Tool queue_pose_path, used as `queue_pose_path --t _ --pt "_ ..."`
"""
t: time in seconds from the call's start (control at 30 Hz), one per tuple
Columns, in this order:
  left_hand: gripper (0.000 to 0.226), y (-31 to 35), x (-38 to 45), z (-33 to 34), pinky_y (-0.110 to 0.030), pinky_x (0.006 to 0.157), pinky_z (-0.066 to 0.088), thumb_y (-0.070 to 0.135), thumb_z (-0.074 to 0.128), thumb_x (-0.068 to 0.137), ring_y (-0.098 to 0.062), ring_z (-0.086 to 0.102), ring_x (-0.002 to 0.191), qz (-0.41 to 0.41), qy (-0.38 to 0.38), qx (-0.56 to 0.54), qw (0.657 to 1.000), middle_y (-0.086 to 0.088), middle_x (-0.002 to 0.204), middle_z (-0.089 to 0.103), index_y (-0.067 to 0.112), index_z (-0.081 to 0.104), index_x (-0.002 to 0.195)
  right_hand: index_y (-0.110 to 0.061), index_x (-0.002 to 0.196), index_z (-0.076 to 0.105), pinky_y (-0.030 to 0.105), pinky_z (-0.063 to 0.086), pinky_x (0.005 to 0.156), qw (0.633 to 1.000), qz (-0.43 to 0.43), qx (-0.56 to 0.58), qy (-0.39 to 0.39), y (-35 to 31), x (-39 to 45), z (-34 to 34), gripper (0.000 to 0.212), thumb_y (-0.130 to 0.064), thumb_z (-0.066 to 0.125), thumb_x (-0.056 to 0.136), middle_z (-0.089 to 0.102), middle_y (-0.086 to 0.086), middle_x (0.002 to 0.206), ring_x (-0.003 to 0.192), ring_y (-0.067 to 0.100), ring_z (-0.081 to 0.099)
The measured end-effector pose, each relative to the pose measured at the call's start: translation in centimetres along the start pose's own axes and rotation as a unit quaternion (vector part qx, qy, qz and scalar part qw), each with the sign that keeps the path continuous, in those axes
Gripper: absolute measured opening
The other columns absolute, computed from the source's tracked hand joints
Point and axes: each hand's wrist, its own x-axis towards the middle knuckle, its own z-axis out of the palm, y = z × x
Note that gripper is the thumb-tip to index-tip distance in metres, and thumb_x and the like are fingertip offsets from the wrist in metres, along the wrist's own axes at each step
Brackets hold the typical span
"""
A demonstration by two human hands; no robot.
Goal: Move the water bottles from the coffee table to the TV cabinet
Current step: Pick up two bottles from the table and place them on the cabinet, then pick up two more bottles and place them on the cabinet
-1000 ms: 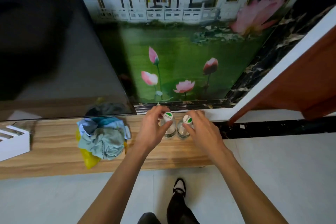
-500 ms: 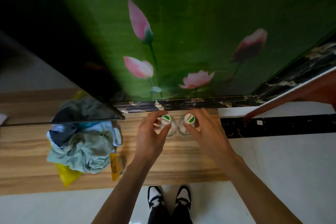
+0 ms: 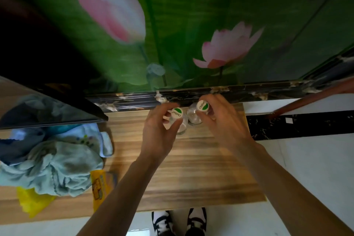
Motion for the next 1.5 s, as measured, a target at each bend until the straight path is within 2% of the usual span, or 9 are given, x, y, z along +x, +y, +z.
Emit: queue_pose_path --t 0.1,0.2,0.53,0.9,1.07,1.13,1.23,1.3,1.5 --pt "0.044 -1.1 0.7 0.8 -0.023 0.080 0.054 0.011 0.081 0.088 -0.011 0.063 0.100 0.002 -0.002 0.010 1.000 0.022 0.107 0.064 0.037 0.065 0.120 -0.028 0.126 0.056 0.044 0.057 0.083 1.000 0.010 0.001 0.002 1.0 0.3 0.9 0.027 -0.037 0.061 0.101 0.056 -0.005 0.121 0.101 0.018 0.064" --pt "0.043 -2.3 1.3 1.6 -0.021 0.080 0.054 0.010 0.081 0.088 -0.014 0.064 0.102 -0.013 -0.006 0.007 1.000 0.011 0.112 0.069 0.029 0.068 0.124 -0.027 0.129 0.056 0.045 0.058 0.085 1.000 0.010 -0.007 -0.013 1.6 0.6 1.6 0.030 -0.035 0.061 0.101 0.054 -0.004 0.125 0.104 0.018 0.064" --pt "0.038 -3.6 2.3 3.2 -0.047 0.087 0.060 0.012 0.077 0.091 -0.021 0.064 0.108 -0.011 -0.019 0.030 0.999 0.002 0.118 0.069 0.020 0.068 0.127 -0.025 0.132 0.053 0.044 0.057 0.088 0.998 0.030 -0.021 -0.046 2.5 1.5 2.9 0.033 -0.035 0.060 0.102 0.055 0.000 0.124 0.110 0.020 0.062" --pt "0.037 -3.7 1.8 3.4 -0.047 0.092 0.056 0.010 0.076 0.090 -0.019 0.065 0.108 0.015 0.001 0.039 0.999 0.004 0.117 0.070 0.018 0.067 0.125 -0.024 0.129 0.052 0.037 0.055 0.082 0.998 0.046 -0.026 -0.043 2.1 1.5 3.5 0.032 -0.036 0.060 0.101 0.056 0.000 0.122 0.107 0.019 0.062" --pt "0.050 -3.7 1.0 3.0 -0.047 0.101 0.054 0.012 0.078 0.088 -0.017 0.062 0.122 0.006 -0.010 0.049 0.999 0.005 0.131 0.068 0.020 0.064 0.136 -0.027 0.149 0.036 0.040 0.056 0.089 0.996 0.045 -0.064 -0.045 1.8 0.9 2.7 0.060 -0.043 0.063 0.098 0.054 -0.001 0.139 0.123 0.020 0.059" --pt "0.060 -3.4 0.5 2.6 -0.040 0.108 0.051 0.018 0.081 0.088 -0.018 0.060 0.129 -0.001 -0.019 0.059 0.998 0.003 0.138 0.066 0.021 0.059 0.143 -0.025 0.155 0.030 0.042 0.056 0.090 0.995 0.040 -0.086 -0.039 1.6 0.3 2.0 0.068 -0.046 0.062 0.099 0.051 0.002 0.142 0.127 0.022 0.057" --pt "0.069 -1.4 -0.6 0.7 -0.005 0.108 0.032 0.027 0.084 0.086 -0.013 0.053 0.131 0.011 -0.026 0.090 0.996 0.002 0.141 0.063 0.021 0.053 0.148 -0.023 0.158 0.027 0.041 0.052 0.095 0.995 0.022 -0.095 -0.023 0.6 -1.3 -0.3 0.071 -0.045 0.060 0.100 0.047 0.004 0.146 0.133 0.025 0.051" --pt "0.071 0.6 -1.5 -1.2 0.003 0.107 0.022 0.030 0.081 0.088 -0.012 0.049 0.133 0.037 -0.040 0.123 0.991 -0.001 0.144 0.060 0.019 0.050 0.151 -0.023 0.159 0.027 0.039 0.048 0.102 0.996 0.011 -0.084 -0.016 -0.6 -2.6 -2.3 0.071 -0.045 0.060 0.100 0.043 0.002 0.152 0.140 0.022 0.044" --pt "0.069 8.0 -4.0 -8.3 -0.031 0.120 0.037 0.042 0.066 0.095 -0.024 0.048 0.143 0.097 -0.061 0.187 0.976 -0.007 0.155 0.053 0.011 0.047 0.154 -0.020 0.161 0.025 0.041 0.028 0.126 0.995 -0.038 -0.084 -0.024 -5.3 -6.5 -9.1 0.077 -0.052 0.058 0.099 0.025 0.000 0.169 0.157 0.017 0.021"
